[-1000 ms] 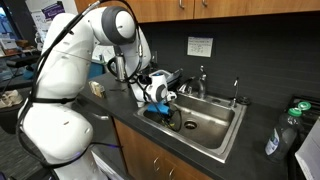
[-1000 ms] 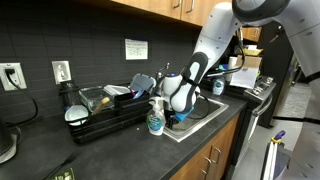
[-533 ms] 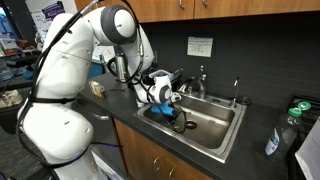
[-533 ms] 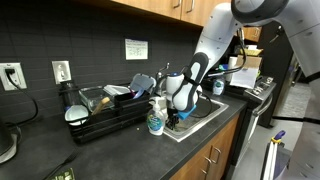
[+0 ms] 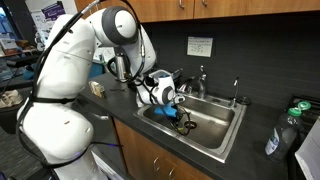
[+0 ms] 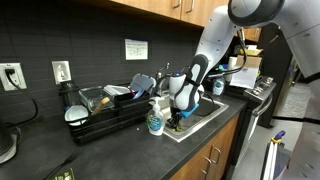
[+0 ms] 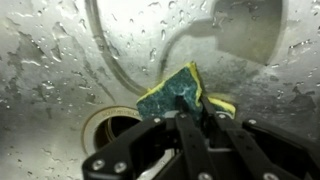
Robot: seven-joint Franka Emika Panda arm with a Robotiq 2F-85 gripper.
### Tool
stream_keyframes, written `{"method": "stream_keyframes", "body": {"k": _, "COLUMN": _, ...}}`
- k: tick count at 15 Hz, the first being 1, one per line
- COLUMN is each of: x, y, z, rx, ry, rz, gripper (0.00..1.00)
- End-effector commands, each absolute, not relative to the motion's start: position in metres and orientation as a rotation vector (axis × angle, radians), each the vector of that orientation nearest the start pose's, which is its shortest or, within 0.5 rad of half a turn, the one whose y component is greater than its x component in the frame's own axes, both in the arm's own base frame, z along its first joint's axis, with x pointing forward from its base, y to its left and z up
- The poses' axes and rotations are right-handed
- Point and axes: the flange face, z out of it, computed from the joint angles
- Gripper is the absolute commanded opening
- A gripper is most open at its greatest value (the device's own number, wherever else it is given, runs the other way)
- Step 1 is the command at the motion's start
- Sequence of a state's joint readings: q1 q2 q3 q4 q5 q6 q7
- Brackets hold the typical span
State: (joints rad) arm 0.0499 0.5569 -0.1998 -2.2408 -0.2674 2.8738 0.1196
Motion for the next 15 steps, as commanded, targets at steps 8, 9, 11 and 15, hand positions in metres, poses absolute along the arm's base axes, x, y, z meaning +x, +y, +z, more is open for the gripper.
{"method": "stream_keyframes", "body": {"k": 8, "x": 0.546, "y": -0.01, "z": 0.122, "rx": -3.269, "ry": -0.228, "rz": -0.185, "gripper": 0.04}}
{"method": "stream_keyframes", "body": {"k": 9, "x": 0.547, "y": -0.004, "z": 0.122, "rx": -3.263, "ry": -0.245, "rz": -0.193, "gripper": 0.04}}
{"method": "stream_keyframes", "body": {"k": 11, "x": 0.549, "y": 0.005, "z": 0.122, "rx": -3.256, "ry": -0.269, "rz": -0.203, "gripper": 0.04}}
{"method": "stream_keyframes", "body": {"k": 15, "x": 0.551, "y": -0.002, "z": 0.121, "rx": -3.269, "ry": -0.268, "rz": -0.207, "gripper": 0.04}}
